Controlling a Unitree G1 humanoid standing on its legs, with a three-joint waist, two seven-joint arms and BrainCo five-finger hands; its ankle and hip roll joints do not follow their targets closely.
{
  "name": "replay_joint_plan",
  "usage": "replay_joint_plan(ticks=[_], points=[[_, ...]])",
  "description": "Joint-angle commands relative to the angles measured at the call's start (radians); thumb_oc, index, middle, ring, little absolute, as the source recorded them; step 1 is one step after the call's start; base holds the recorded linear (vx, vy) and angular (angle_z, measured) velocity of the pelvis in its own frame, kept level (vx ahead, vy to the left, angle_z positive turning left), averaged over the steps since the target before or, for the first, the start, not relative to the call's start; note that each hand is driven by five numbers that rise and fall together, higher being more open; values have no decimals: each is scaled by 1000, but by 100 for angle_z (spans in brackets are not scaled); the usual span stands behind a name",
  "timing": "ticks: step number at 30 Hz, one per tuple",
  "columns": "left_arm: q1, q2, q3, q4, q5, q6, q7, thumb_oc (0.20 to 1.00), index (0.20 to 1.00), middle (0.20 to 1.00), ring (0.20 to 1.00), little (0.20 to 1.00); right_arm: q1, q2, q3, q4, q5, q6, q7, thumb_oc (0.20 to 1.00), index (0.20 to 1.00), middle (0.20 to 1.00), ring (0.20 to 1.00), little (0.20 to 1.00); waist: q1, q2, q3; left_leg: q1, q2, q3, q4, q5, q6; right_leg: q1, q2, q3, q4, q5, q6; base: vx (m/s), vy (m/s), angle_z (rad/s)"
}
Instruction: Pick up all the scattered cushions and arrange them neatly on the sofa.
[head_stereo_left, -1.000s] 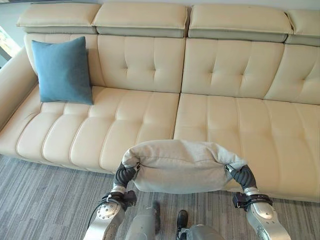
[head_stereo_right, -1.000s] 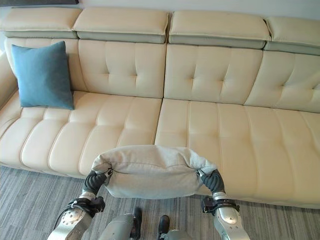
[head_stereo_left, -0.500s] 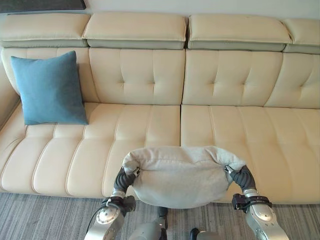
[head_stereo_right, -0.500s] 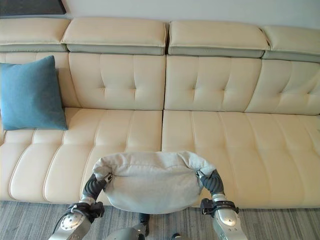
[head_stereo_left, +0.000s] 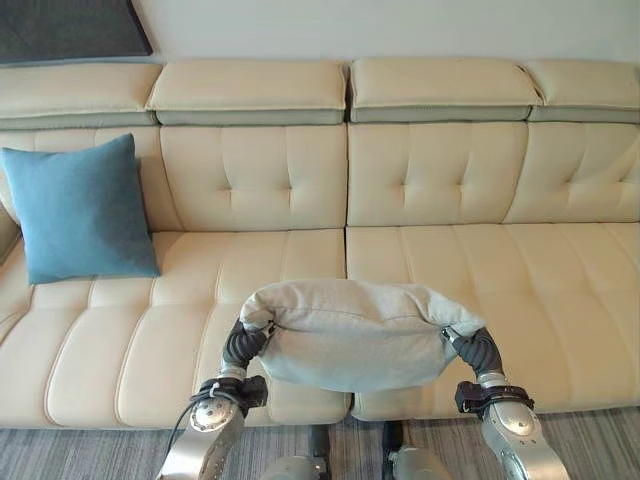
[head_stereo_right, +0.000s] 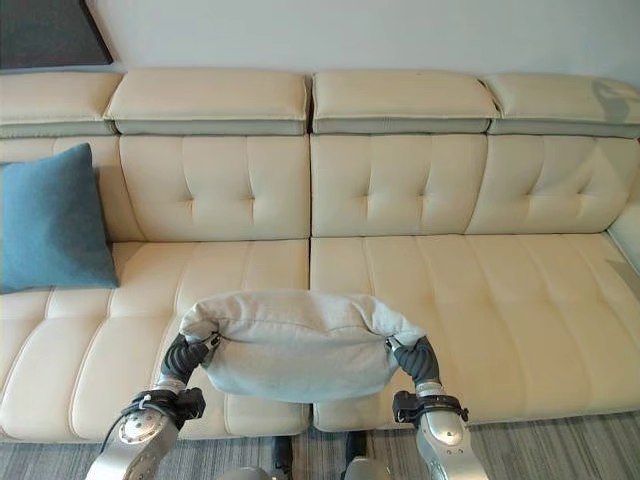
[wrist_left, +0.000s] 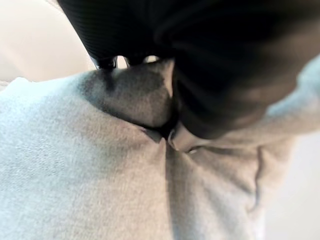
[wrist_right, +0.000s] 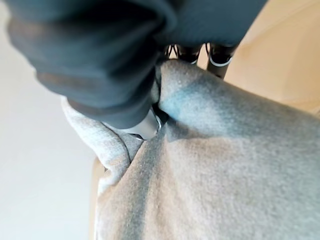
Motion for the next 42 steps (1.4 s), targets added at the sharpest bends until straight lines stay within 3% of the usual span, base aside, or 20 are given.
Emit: replay_joint_plan(ticks=[1,10,23,27,33,39,42], points=[[-81,5,28,-90,3,-101,20,200,200,200,200,200,-145,-11,10,-91,18,-91,-29,200,200,200,200,200,-6,-23,-65,71,7,-6,0,-121,-34,63,13,-35,-5,-126,36,92,-43,4],[-228,-18,-25,-44,-21,-103,126,200,200,200,200,200,-410,-8,118,-63,4,-79,-130,200,200,200,200,200,13,-31,-77,72,9,-25,0,-137,-39,79,13,-39,-5,-147,29,93,-8,7],[-349,-30,-65,104,15,-111,218,200,200,200,200,200,-465,82,202,82,42,-83,-205,200,200,200,200,200,16,-33,-62,30,11,-25,0,-140,-40,43,16,-35,-5,-157,32,63,15,4],[-594,-39,-124,313,27,-137,303,200,200,200,200,200,-649,133,269,256,72,-105,-273,200,200,200,200,200,15,-27,-31,-24,16,-25,0,-122,-49,-13,18,-30,-5,-145,28,-30,-2,0],[-882,-2,-181,567,24,-146,356,200,200,200,200,200,-899,127,328,462,76,-96,-325,200,200,200,200,200,8,-28,12,-118,21,-22,0,-83,-61,-115,25,-19,-5,-110,25,-87,-12,-5],[-1078,42,-232,780,-4,-134,339,200,200,200,200,200,-1080,90,361,701,92,-63,-323,200,200,200,200,200,3,-34,28,-145,25,-15,0,-68,-68,-148,29,-11,-5,-95,26,-34,-12,-7],[-1235,98,-253,938,-62,-128,313,200,200,200,200,200,-1229,29,389,910,87,-17,-296,200,200,200,200,200,1,-39,29,-162,28,-16,0,-57,-76,-170,31,-8,-5,-82,29,-19,-16,-3]])
